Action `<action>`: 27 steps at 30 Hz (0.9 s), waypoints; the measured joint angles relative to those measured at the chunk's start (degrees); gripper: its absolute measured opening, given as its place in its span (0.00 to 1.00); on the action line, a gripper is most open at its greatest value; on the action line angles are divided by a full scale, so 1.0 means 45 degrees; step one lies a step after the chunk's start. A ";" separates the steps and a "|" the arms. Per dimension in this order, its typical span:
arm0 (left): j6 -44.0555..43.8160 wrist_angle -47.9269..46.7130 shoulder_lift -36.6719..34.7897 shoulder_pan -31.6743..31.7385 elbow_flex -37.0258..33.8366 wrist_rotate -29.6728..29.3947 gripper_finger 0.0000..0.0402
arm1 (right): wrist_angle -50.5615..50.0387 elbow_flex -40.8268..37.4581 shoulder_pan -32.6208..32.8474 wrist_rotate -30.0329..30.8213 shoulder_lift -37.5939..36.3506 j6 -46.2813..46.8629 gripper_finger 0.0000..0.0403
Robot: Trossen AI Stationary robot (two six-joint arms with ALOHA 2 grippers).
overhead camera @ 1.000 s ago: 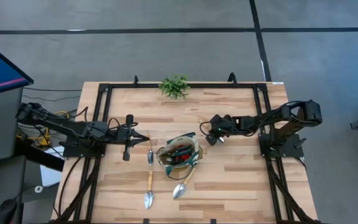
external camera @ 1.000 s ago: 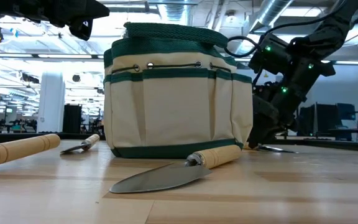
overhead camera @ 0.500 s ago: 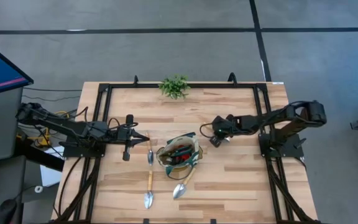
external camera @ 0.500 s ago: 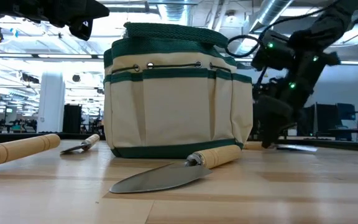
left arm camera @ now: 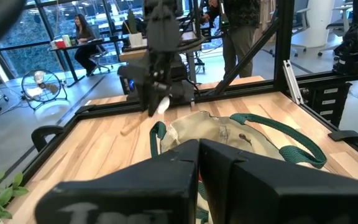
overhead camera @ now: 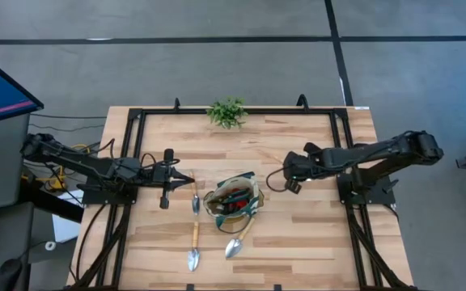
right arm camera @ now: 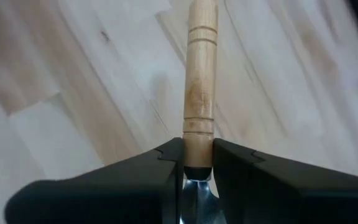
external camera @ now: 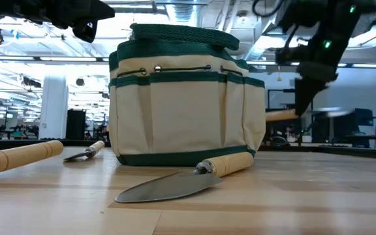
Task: Pick & Place Garden tools in Gardening bag
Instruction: Put the top right trowel into the gardening bag
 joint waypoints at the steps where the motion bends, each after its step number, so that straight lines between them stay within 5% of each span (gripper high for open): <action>1: 0.0000 0.0000 0.0001 -0.0002 0.0000 0.0000 0.01 | -0.0476 0.0271 0.0226 0.0118 0.0000 0.0000 0.12; 15: 0.0000 0.0005 0.0001 0.0000 0.0000 0.0005 0.01 | -0.5336 0.4041 0.2976 0.2392 0.2704 -0.0002 0.12; 27: -0.0086 -0.0147 -0.0001 -0.0001 0.0000 0.0015 0.01 | -0.6974 0.7564 0.4594 0.1896 0.5107 -0.0102 0.12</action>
